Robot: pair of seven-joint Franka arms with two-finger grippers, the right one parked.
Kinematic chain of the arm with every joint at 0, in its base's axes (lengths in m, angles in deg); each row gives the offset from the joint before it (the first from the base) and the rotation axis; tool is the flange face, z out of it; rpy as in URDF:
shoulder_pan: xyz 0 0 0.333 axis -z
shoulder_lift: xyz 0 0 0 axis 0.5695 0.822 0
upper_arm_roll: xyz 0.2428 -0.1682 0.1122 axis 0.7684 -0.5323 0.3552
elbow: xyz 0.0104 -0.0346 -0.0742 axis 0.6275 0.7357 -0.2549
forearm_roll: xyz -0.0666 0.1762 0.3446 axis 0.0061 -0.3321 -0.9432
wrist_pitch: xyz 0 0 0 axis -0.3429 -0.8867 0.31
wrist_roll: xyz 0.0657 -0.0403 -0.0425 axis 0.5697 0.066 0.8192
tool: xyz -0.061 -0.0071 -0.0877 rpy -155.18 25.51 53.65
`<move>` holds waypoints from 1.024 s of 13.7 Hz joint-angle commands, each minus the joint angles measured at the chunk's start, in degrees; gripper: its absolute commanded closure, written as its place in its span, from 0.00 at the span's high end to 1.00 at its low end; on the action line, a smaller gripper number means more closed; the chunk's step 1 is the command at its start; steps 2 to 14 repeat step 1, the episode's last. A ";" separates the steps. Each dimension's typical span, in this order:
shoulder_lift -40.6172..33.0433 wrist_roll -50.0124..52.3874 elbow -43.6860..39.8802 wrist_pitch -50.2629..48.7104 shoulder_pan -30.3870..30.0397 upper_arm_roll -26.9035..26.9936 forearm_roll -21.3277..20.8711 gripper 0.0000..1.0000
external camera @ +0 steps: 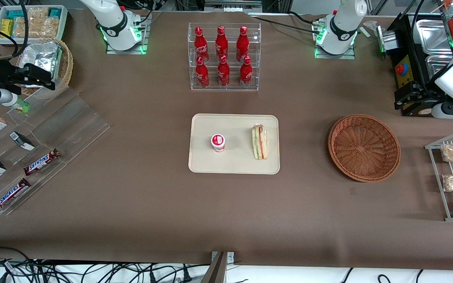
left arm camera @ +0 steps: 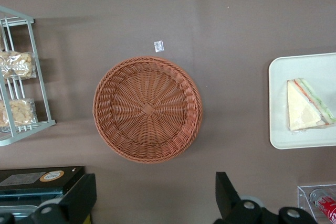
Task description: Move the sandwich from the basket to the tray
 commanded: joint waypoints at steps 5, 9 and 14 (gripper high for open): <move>-0.95 -2.48 1.61 -0.25 0.89 0.79 1.93 1.00; -0.95 -2.48 1.61 -0.25 0.89 0.79 1.93 1.00; -0.95 -2.48 1.61 -0.25 0.89 0.79 1.93 1.00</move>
